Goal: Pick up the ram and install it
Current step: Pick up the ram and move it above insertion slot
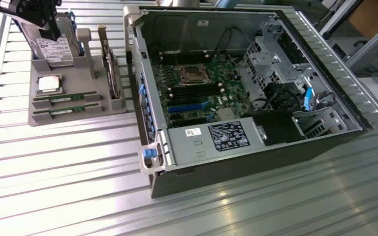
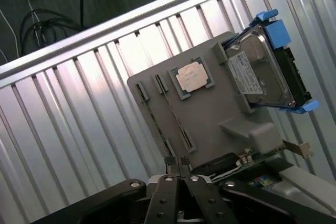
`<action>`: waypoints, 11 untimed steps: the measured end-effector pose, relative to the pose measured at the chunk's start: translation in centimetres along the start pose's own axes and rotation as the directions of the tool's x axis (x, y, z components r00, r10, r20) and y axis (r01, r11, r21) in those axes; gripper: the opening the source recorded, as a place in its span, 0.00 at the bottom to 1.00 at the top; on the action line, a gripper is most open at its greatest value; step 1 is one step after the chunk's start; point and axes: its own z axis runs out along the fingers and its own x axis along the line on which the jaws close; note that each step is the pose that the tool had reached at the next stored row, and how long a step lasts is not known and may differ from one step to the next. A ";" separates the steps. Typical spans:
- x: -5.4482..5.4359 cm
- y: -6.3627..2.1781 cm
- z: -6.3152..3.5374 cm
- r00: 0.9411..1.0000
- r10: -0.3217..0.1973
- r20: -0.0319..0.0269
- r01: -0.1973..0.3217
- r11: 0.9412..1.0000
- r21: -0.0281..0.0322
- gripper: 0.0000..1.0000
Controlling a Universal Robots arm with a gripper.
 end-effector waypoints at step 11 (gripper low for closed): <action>0.0 0.00 0.00 0.991 -0.136 -0.006 0.136 0.991 -0.004 0.10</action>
